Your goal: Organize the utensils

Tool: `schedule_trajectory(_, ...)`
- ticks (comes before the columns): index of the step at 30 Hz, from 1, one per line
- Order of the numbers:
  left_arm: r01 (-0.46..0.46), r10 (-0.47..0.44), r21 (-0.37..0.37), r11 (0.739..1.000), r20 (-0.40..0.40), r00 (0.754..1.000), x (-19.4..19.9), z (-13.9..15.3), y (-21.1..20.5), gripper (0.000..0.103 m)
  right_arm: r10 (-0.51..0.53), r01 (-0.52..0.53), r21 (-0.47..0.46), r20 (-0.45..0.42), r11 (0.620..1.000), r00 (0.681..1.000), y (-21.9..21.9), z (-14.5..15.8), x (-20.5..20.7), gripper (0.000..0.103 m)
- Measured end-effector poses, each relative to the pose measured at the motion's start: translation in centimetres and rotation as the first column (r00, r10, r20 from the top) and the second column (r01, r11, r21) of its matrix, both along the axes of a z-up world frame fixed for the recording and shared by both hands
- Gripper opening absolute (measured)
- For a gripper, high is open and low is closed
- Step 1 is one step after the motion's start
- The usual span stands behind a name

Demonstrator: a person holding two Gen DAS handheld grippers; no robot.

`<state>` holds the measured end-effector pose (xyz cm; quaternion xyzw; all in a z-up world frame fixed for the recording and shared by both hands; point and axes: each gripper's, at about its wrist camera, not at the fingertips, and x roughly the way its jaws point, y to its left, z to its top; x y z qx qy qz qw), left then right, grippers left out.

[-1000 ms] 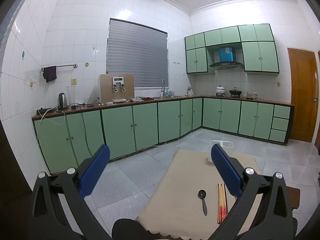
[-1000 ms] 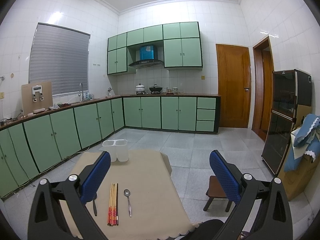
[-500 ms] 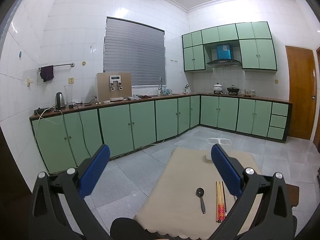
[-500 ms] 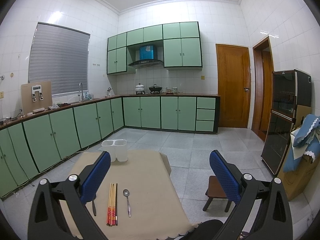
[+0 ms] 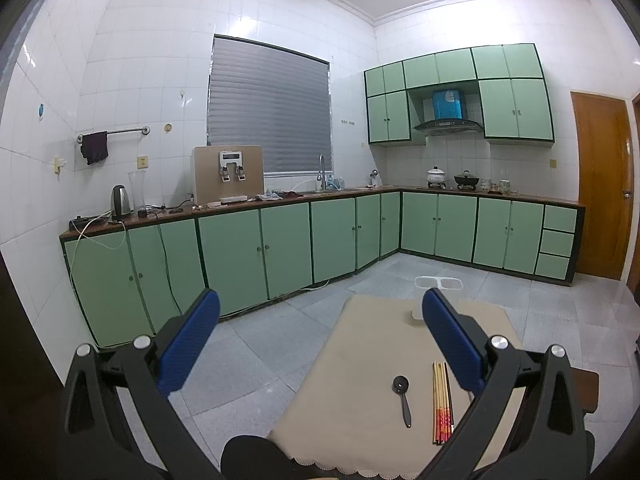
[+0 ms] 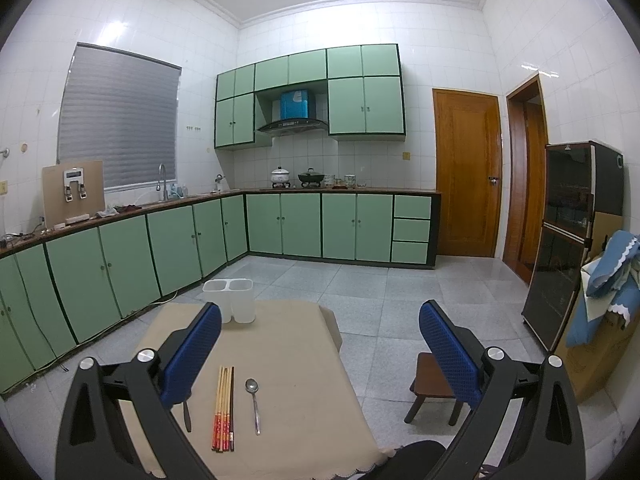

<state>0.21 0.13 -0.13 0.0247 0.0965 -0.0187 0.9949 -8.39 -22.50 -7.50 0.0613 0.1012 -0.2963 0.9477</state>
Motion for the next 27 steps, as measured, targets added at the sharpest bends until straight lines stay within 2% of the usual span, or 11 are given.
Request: schedule_trajectory(27,-0.002,0.002,0.001,1.000,0.005,1.000,-0.05,-0.34,-0.37,0.098,0.009,-0.009,-0.007,0.000,1.000,1.000,0.15,0.20,0.29,0.097)
